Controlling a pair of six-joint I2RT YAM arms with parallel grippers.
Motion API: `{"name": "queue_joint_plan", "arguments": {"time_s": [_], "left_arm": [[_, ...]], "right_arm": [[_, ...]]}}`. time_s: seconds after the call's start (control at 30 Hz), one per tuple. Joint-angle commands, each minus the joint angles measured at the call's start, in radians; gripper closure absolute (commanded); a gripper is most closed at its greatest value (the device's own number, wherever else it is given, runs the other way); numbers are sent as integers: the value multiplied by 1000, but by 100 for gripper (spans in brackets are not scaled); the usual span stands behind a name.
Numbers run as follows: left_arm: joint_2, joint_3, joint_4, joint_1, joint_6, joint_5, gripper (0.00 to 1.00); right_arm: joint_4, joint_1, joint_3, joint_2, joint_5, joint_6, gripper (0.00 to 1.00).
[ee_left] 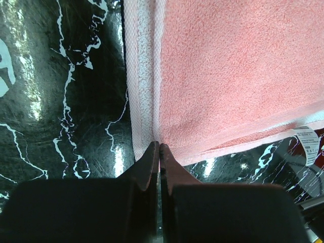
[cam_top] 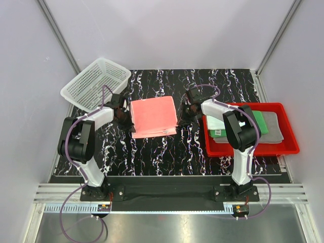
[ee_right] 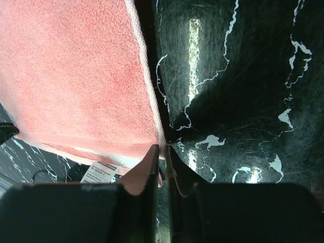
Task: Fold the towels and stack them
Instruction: Fold the towel
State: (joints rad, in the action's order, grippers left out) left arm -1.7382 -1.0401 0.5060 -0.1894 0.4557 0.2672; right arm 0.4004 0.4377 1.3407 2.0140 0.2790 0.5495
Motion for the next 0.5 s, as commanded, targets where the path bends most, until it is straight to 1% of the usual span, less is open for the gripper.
{"name": "queue_joint_plan", "arguments": {"time_s": [0.0,0.13,0.17,0.2,0.23,0.27,0.47], "left_arm": [[11,-29,-20,1,14,-25,100],[6,-28,-21,-1,15,-16,100],[2,-26,-20,-1,15,-13,100],[2,-23,-20,-1,14,-13,100],[2,-20,-21,-1,14,-13,100],[2,-17,-21,-1,15,-14,100],[6,-14,-29,-1,17,-14,100]], "right_arm": [[-23,7,38,2,12,20,86],[-21,9,43,-4,19,49,85],[-15,9,43,-4,0,65,83],[-2,9,41,-4,-6,72,73],[3,9,35,-4,-12,81,69],[5,10,31,-4,-21,96,68],[-15,18,2,-6,-14,145,65]]}}
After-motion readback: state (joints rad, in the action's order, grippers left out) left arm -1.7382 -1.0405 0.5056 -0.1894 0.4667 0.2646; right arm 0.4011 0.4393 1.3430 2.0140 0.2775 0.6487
